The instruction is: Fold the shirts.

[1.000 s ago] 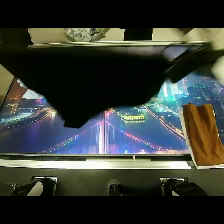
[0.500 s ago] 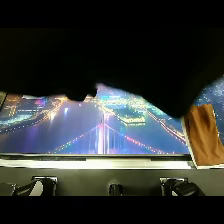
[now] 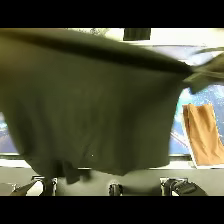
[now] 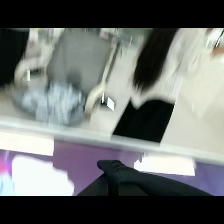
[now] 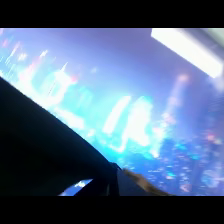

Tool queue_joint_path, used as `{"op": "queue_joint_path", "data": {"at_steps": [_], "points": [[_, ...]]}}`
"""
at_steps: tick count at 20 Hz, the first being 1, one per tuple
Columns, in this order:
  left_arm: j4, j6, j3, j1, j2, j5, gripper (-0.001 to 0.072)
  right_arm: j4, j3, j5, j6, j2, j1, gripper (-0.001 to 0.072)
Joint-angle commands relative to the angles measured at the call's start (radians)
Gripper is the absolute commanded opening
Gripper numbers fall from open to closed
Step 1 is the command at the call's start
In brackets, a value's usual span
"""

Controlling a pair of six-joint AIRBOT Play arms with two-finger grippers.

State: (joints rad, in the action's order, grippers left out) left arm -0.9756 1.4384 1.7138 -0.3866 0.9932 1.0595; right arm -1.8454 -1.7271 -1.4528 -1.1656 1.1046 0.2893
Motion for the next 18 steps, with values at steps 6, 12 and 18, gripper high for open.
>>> {"op": "queue_joint_path", "data": {"at_steps": [6,12,18], "points": [[0.009,-0.074,-0.158,0.106,0.572,-0.010,0.0030,0.237,0.037,0.414,-0.208,0.570,-0.098,0.0042],[0.008,-0.071,-0.159,0.224,0.727,-0.064,0.0035,0.463,0.037,0.525,-0.192,0.672,-0.185,0.0051],[-0.132,0.019,-0.001,0.149,0.718,0.261,0.0703,0.469,0.002,0.224,-0.010,0.550,-0.305,0.0623]]}}
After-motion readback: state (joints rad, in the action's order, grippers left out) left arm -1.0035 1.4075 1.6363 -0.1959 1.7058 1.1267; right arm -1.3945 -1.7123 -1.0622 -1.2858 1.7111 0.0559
